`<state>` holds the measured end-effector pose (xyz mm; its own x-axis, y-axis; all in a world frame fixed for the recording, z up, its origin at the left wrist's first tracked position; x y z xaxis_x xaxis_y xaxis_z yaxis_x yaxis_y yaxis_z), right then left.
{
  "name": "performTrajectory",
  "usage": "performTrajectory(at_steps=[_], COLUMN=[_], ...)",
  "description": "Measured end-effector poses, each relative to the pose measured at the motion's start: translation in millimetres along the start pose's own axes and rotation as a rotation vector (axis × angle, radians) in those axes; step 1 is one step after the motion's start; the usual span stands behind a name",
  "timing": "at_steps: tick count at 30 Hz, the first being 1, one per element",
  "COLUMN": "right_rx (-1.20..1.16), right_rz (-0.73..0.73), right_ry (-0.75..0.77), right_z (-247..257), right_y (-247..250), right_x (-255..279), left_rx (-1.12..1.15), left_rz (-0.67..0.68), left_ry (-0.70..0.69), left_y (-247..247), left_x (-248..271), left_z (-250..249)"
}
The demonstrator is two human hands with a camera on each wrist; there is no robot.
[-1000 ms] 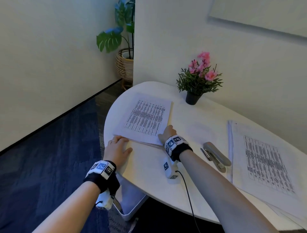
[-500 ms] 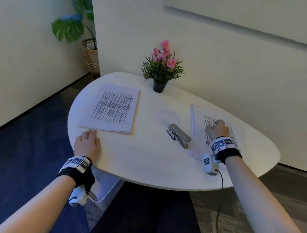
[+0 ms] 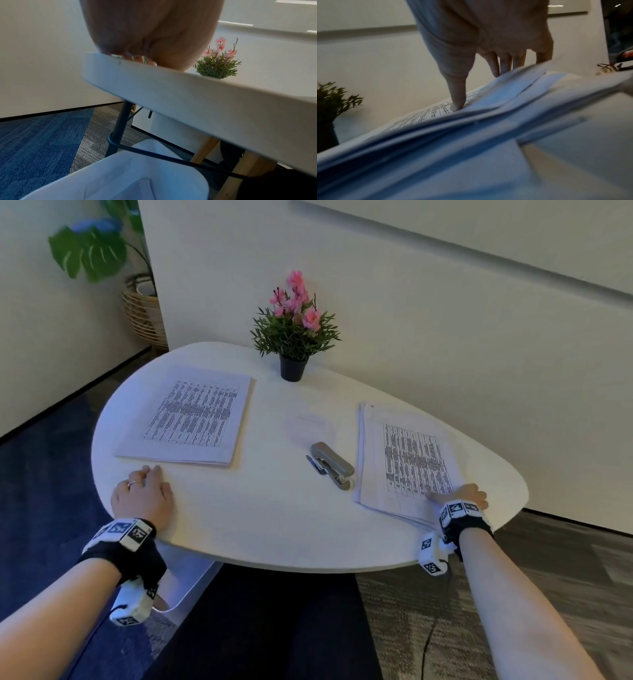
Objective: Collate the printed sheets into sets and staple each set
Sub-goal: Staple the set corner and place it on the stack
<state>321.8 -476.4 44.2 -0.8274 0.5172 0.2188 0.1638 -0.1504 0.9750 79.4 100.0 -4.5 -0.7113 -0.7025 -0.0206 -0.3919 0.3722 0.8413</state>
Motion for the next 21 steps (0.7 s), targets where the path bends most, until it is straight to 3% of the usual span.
performTrajectory(at_steps=[7, 11, 21], right_rx=[-0.053, -0.140, -0.055], right_rz=[-0.024, -0.077, -0.006], right_ry=[0.111, 0.039, -0.021], right_z=[13, 10, 5], right_y=[-6, 1, 0], right_x=[-14, -2, -4], left_rx=[-0.009, 0.011, 0.027], left_rz=[0.010, 0.007, 0.015], left_ry=[0.007, 0.014, -0.002], left_y=[-1, -1, 2], left_x=[2, 4, 14], left_z=[1, 1, -2])
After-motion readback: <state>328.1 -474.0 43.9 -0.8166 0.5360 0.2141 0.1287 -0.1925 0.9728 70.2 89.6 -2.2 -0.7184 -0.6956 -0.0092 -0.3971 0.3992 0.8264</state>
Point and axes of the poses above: each hand's wrist, its own x-axis away from the middle knuckle, its own y-axis out of the back of the hand, z = x × y, the point moved 7 cm from there along -x, towards the middle knuckle, and after that the axes turned 14 degrees about x, right-handed, at the moved point
